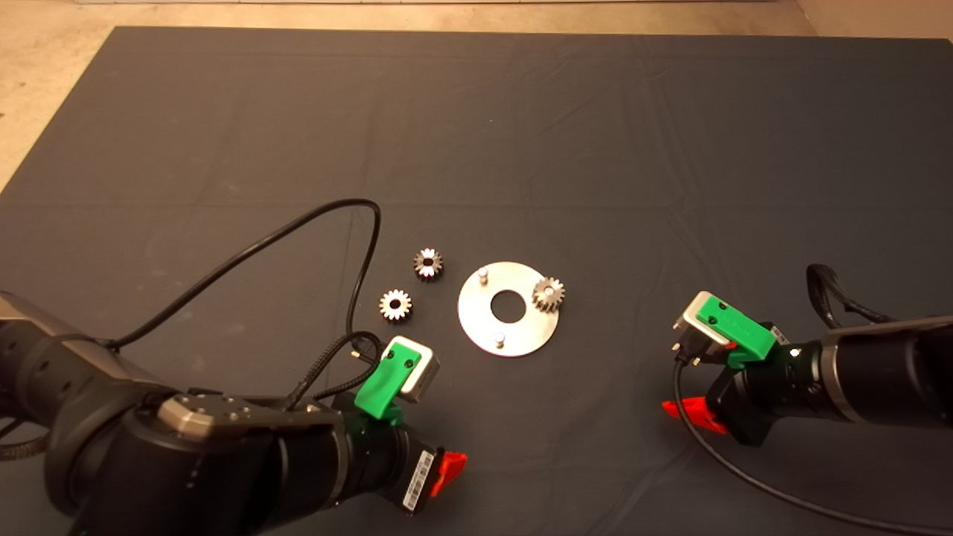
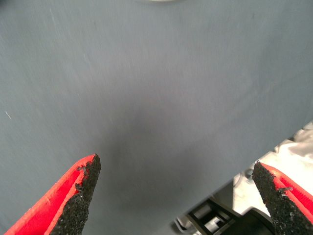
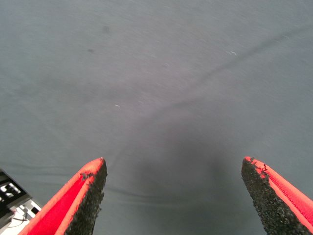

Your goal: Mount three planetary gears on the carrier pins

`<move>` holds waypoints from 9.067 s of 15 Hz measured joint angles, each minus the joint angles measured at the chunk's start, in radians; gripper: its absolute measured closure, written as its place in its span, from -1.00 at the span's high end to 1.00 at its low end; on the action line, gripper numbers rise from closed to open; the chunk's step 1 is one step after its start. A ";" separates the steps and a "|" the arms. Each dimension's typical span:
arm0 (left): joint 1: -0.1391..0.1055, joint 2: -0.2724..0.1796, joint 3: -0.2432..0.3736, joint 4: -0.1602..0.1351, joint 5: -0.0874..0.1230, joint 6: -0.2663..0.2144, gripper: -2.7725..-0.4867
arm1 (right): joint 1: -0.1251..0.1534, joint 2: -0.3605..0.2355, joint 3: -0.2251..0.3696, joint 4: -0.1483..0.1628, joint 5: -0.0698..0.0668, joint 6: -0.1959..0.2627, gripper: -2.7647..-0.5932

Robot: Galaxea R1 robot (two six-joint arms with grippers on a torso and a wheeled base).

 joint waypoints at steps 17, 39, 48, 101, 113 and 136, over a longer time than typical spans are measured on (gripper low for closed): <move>-0.044 -0.192 -0.211 0.000 0.000 0.547 0.51 | -0.016 -0.039 0.003 0.000 0.019 -0.001 0.32; -0.113 0.000 -0.419 0.000 -0.026 0.553 0.51 | -0.022 -0.082 0.003 0.000 0.067 -0.009 0.32; -0.113 0.023 -0.443 0.001 -0.029 0.553 0.51 | -0.022 -0.083 0.003 0.000 0.067 -0.009 0.32; -0.046 0.017 -0.495 0.079 -0.089 0.570 -0.46 | -0.039 -0.159 0.004 -0.001 0.106 -0.018 0.32; -0.046 -0.002 -0.446 0.078 -0.082 0.569 -0.66 | -0.053 -0.185 0.004 -0.001 0.123 -0.037 0.32; -0.040 -0.023 -0.222 0.090 0.006 0.562 -0.86 | -0.076 -0.199 0.005 -0.001 0.150 -0.039 0.32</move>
